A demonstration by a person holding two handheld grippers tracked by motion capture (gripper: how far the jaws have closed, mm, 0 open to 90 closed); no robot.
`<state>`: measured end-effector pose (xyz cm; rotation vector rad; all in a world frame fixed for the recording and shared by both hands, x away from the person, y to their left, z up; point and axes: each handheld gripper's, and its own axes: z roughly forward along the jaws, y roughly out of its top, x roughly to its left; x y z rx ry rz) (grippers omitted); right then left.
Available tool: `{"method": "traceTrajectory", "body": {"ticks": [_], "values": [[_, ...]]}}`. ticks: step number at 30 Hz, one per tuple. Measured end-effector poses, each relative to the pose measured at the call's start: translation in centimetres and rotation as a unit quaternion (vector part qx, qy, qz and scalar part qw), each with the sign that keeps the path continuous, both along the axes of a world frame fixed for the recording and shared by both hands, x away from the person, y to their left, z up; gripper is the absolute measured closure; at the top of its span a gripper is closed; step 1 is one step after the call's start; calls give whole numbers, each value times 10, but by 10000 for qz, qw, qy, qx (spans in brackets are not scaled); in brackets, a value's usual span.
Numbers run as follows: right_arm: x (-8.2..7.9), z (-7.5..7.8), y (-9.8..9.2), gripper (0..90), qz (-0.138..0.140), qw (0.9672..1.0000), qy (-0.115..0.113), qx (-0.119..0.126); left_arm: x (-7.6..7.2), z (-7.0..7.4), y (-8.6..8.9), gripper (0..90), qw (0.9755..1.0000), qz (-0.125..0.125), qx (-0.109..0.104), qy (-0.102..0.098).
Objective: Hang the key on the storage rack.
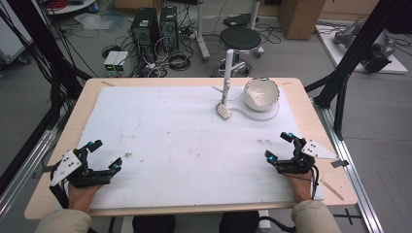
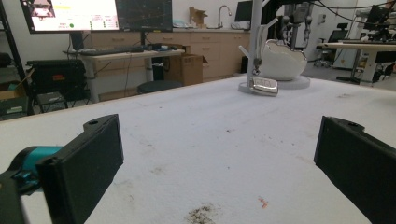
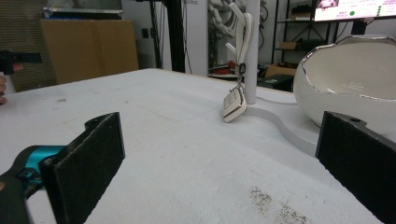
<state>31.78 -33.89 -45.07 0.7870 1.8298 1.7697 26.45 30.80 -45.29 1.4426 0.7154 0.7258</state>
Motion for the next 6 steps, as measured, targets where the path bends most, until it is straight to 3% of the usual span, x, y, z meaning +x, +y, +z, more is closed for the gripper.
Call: {"method": "traceTrajectory", "body": {"ticks": [6], "values": [[-2, 0, 2, 4, -15, 9999, -68, -74, -2, 0, 0, 18, 9999, 80, -46, -72]]}}
